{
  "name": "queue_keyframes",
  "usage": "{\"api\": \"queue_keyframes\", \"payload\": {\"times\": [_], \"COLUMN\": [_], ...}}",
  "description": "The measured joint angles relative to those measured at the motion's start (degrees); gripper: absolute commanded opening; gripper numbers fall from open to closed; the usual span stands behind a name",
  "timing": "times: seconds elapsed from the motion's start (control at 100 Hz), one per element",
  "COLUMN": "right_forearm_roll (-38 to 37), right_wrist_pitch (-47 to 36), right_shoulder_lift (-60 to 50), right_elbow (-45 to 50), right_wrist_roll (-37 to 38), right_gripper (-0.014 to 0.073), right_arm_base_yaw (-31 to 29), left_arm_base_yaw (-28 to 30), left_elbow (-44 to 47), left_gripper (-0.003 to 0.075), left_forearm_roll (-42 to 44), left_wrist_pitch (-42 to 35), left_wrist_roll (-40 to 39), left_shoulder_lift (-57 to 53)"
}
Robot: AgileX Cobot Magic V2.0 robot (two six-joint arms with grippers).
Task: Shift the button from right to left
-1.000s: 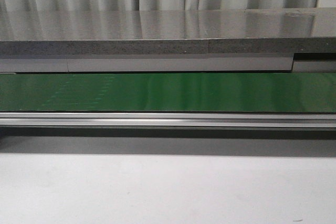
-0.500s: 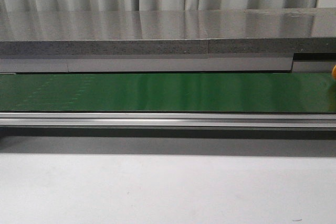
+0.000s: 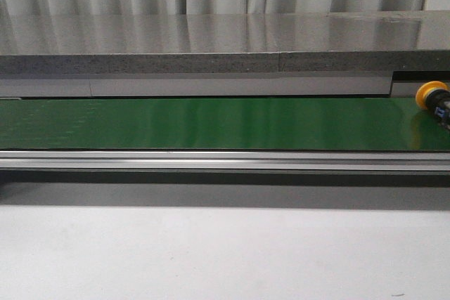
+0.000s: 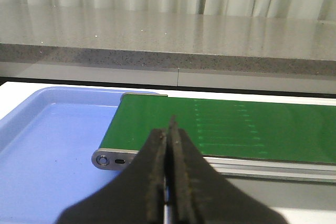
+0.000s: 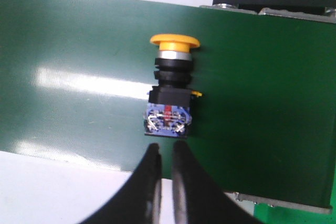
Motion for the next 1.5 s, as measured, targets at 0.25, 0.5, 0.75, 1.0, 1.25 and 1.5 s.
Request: {"api": "queue_keyframes", "payload": {"times": [0.25,0.5,0.75,1.0,1.25,1.5], "right_forearm_roll": [-0.22,-0.37,-0.82,-0.82,-0.82,-0.82], "right_wrist_pitch": [-9.22,-16.14,-21.40,-22.68,-22.90,-23.23], "right_shoulder_lift": [-14.35,-29.07,-43.58,-57.46,-65.84,-67.75], "right_elbow": [12.81,25.58,37.43,43.67,46.78,47.27], "right_wrist_roll": [-0.14,-0.14,-0.19,-0.19,-0.19,-0.19], "right_gripper": [-0.0066,-0.0066,-0.0066,-0.0066,-0.0066,-0.0066], "right_arm_base_yaw": [0.61,0.61,0.61,0.61,0.61,0.61], "left_arm_base_yaw": [0.00,0.00,0.00,0.00,0.00,0.00], "left_elbow": [0.00,0.00,0.00,0.00,0.00,0.00], "left_gripper": [-0.0020,-0.0020,-0.0020,-0.0020,-0.0020,-0.0020], "left_forearm_roll": [0.00,0.00,0.00,0.00,0.00,0.00], "left_wrist_pitch": [0.00,0.00,0.00,0.00,0.00,0.00], "left_wrist_roll": [0.00,0.00,0.00,0.00,0.00,0.00], "left_shoulder_lift": [0.00,0.00,0.00,0.00,0.00,0.00]}}
